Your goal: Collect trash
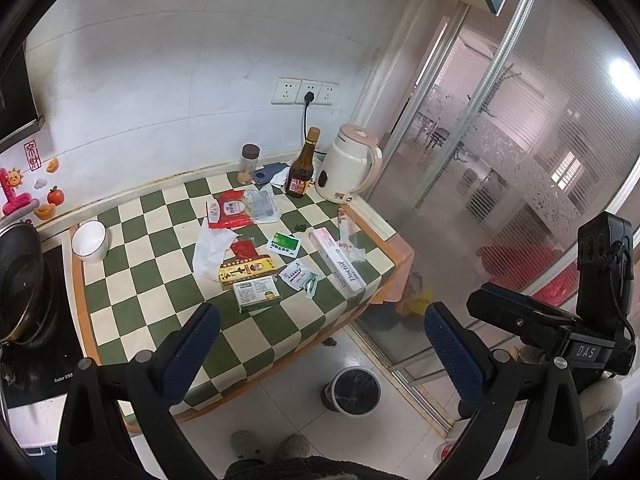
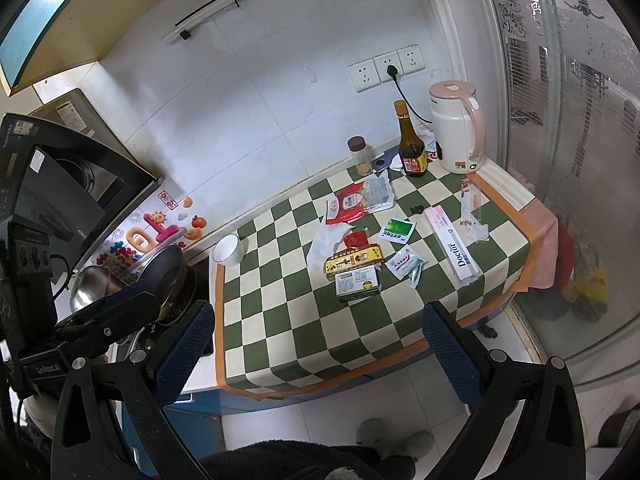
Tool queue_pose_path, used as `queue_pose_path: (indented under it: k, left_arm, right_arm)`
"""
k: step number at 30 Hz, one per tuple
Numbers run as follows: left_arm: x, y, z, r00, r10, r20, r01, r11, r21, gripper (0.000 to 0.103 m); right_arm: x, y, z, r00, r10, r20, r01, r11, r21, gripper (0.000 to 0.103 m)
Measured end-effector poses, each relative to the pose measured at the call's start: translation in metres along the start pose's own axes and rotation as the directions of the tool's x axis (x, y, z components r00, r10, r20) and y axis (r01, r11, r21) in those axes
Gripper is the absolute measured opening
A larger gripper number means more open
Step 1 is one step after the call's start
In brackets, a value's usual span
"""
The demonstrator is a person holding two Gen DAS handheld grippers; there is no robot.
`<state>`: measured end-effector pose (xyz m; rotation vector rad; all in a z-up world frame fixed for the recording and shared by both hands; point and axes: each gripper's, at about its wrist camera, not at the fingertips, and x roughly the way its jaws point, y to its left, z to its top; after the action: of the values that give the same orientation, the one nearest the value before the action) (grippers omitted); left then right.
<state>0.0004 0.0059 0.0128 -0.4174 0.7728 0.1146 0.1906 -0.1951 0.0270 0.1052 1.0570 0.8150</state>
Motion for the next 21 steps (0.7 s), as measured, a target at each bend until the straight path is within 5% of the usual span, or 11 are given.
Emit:
queue_pose_path:
  k: [21]
  left_arm:
    - [0.014,0.002,0.001,1.000,0.023,-0.009,-0.023,0.999,0.023,0.103]
  right_arm:
    - [0.004,-0.005,0.004,1.000,-0.024,0.010,0.023,0.999,0.028,0.103]
